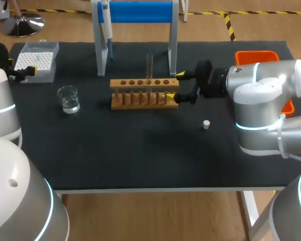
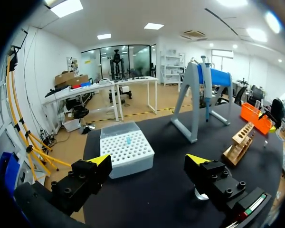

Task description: Invert the test tube, pick up the pipette, mount the tip to pipette, aspirate from beaker and dispense into the tube, eject the tip, return the pipette, and cap with the stopper.

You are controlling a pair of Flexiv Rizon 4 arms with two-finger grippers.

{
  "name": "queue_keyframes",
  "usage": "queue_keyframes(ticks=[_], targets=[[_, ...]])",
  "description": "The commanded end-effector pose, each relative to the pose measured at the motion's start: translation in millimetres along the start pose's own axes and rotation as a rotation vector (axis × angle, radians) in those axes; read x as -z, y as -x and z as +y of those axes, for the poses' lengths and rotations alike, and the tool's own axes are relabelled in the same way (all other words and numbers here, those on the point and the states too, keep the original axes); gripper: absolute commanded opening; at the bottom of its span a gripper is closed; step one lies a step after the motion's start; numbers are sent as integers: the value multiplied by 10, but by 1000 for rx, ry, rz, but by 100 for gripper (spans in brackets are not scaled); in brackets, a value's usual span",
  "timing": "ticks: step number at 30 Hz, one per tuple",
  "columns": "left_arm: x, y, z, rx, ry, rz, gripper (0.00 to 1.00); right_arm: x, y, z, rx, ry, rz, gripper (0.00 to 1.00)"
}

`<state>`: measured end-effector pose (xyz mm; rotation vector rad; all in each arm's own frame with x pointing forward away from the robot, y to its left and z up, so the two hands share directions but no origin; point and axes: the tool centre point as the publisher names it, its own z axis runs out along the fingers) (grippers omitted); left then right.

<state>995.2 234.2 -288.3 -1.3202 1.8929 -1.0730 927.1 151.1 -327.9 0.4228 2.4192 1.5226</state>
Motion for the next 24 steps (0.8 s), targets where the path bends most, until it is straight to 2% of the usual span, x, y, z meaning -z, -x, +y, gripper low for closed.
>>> queue_keyframes(ticks=[1, 9, 24], targets=[[0, 2, 2, 1, -1, 1, 100, 6, -1, -6, 1, 1, 0, 100], [-137, 15, 14, 2, 0, -8, 100, 6, -1, -6, 1, 1, 0, 100], [-463, 238, -31, -9, -4, -78, 100, 6, -1, -6, 1, 1, 0, 100]])
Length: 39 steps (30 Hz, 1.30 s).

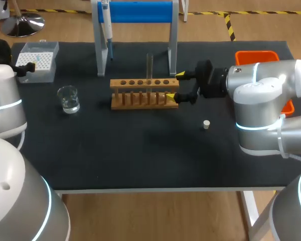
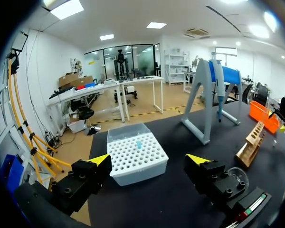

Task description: Invert the test tube, pick up the pipette, mount the tip to pipette, aspirate from beaker and dispense into the tube, eject the tip, return the pipette, and cap with the stopper.

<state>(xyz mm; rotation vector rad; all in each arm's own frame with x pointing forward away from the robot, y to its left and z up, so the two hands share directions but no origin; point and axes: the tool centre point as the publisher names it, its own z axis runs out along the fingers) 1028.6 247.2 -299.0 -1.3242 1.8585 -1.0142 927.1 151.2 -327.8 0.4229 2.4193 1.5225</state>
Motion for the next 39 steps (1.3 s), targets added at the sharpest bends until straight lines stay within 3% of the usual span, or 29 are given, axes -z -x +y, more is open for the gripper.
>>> queue_keyframes(ticks=[1, 15, 39], targets=[[-206, -1, 12, 9, -6, -21, 100, 6, -2, -6, 1, 2, 0, 100], [-546, 123, 13, 55, 2, -76, 100, 6, -2, -6, 1, 2, 0, 100], [-920, 137, 18, 82, 9, -80, 100, 6, -2, -6, 1, 2, 0, 100]])
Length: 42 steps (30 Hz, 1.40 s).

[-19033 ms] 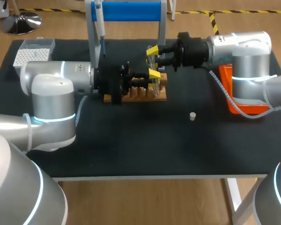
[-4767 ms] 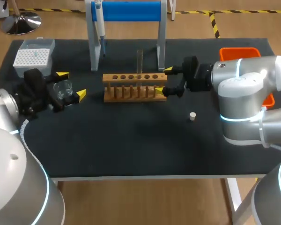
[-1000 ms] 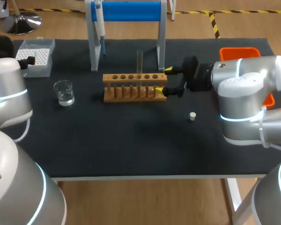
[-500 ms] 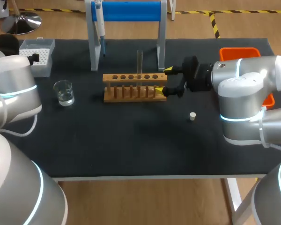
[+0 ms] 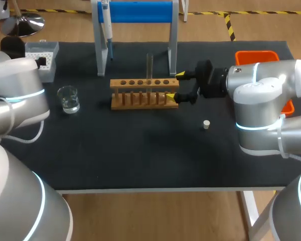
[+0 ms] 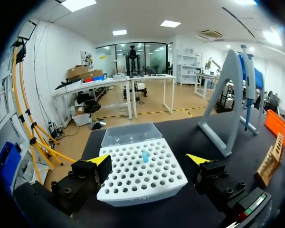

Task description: Invert the test tube, pick up the pipette, mount the tip to pipette, aspirate from beaker and dispense into the tube, eject the tip, return the pipette, and cap with the stopper.

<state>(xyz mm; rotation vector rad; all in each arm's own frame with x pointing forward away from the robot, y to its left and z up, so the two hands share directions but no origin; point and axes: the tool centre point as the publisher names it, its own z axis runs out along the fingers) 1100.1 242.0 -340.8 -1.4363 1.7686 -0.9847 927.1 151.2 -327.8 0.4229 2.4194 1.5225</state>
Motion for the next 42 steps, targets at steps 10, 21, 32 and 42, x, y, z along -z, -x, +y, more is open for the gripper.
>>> queue_keyframes(ticks=[10, 21, 32, 42], targets=[[-249, -10, 0, 8, -1, -3, 100, 6, -2, -6, 1, 2, 0, 100], [-360, 19, 24, 29, 3, -4, 55, 6, -2, -6, 1, 2, 0, 100], [-419, 45, 27, 43, 4, -9, 54, 6, -2, -6, 1, 2, 0, 100], [-462, 61, 20, 43, 3, -7, 51, 6, -2, -6, 1, 2, 0, 100]])
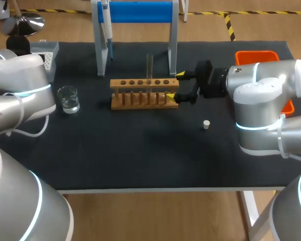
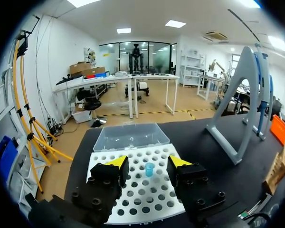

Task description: Invert the test tube, pick up the pipette, mount the tip to pipette, aspirate from beaker and dispense into the tube, eject the tip, return the pipette, and cap with the stopper.

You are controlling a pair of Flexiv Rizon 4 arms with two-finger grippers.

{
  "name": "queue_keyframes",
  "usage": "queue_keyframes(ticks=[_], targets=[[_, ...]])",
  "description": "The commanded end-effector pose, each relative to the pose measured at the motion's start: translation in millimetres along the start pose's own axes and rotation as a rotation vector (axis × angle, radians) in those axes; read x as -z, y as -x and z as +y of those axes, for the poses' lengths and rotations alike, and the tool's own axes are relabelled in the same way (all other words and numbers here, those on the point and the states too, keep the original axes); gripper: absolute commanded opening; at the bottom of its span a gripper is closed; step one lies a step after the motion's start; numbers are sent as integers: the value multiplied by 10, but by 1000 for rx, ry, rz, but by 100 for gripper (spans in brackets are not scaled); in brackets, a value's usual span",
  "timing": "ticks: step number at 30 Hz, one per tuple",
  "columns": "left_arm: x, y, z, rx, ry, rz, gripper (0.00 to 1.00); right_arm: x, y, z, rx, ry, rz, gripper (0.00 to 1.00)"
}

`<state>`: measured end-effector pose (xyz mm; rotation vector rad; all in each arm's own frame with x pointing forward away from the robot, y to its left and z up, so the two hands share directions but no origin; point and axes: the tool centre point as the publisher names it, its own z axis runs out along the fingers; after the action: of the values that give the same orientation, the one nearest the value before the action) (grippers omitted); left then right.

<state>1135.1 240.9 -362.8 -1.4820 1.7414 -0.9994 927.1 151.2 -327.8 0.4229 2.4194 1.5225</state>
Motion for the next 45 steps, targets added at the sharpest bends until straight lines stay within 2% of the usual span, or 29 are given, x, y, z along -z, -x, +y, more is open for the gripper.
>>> queue_keyframes(ticks=[1, 10, 12, 20, 27, 31, 33, 45], targets=[[-56, 13, 8, 1, 2, 0, 52, 6, -2, -6, 1, 2, 0, 100], [-80, 24, 18, 2, 5, 2, 44, 6, -2, -6, 1, 2, 0, 100], [-88, 22, 19, 2, 5, 3, 31, 6, -2, -6, 1, 2, 0, 100], [-107, 19, 31, 2, 12, 6, 35, 6, -2, -6, 1, 2, 0, 100], [-114, 25, 42, 3, 17, 5, 30, 6, -2, -6, 1, 2, 0, 100], [-115, 25, 44, 2, 19, 4, 15, 6, -2, -6, 1, 2, 0, 100], [-116, 25, 46, 3, 20, 4, 0, 6, -2, -6, 1, 2, 0, 100], [-69, 26, 11, 3, 18, -5, 0, 6, -2, -6, 1, 2, 0, 100]])
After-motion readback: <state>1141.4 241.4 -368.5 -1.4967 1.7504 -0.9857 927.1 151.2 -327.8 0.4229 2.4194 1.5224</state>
